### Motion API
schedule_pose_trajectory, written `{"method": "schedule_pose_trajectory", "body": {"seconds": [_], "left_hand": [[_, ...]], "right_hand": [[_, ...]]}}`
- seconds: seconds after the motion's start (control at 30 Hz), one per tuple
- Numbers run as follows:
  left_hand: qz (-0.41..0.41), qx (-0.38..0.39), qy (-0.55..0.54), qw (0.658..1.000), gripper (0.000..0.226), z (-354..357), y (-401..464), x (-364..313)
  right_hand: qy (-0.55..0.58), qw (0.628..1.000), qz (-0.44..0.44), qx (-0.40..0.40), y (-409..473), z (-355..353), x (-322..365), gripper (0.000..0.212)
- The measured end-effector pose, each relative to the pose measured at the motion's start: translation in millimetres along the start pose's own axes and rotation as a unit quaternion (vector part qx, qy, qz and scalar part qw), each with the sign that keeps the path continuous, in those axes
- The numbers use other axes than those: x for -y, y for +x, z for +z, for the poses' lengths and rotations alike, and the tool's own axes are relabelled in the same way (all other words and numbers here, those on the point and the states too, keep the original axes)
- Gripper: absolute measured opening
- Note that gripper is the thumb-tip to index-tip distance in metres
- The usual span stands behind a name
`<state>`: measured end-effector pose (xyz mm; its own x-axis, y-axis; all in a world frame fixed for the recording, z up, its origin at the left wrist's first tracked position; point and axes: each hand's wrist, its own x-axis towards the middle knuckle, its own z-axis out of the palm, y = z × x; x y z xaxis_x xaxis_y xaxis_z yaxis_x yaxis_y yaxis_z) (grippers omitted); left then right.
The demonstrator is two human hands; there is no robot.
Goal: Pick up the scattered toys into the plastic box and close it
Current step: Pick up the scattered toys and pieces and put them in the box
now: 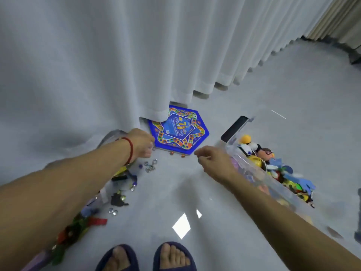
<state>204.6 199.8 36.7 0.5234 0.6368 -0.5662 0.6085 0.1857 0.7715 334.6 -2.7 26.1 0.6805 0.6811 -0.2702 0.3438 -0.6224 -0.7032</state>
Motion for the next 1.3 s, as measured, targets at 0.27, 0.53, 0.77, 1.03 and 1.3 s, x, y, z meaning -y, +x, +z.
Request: {"method": "schedule_pose_trajectory", "body": {"seconds": [0.27, 0.53, 0.77, 1.03, 1.3], "left_hand": [[0.085, -0.067, 0.243, 0.964, 0.024, -30, 49, 123], [0.189, -0.031, 0.452, 0.871, 0.060, 8, 80, 140], [0.171, -0.048, 0.466, 0.867, 0.069, 23, 90, 138], [0.191, -0.056, 0.393, 0.898, 0.029, 25, 94, 137], [0.171, -0.072, 0.357, 0.915, 0.019, 24, 91, 132]], "right_hand": [[-0.329, 0.939, -0.088, 0.039, 93, 122, -36, 0.044], [-0.410, 0.891, -0.195, -0.014, 116, 155, -63, 0.061], [-0.299, 0.932, -0.203, -0.035, 120, 166, -73, 0.056], [-0.079, 0.980, -0.181, -0.029, 108, 187, -65, 0.019], [-0.139, 0.954, -0.258, 0.058, 113, 199, -59, 0.010]]}}
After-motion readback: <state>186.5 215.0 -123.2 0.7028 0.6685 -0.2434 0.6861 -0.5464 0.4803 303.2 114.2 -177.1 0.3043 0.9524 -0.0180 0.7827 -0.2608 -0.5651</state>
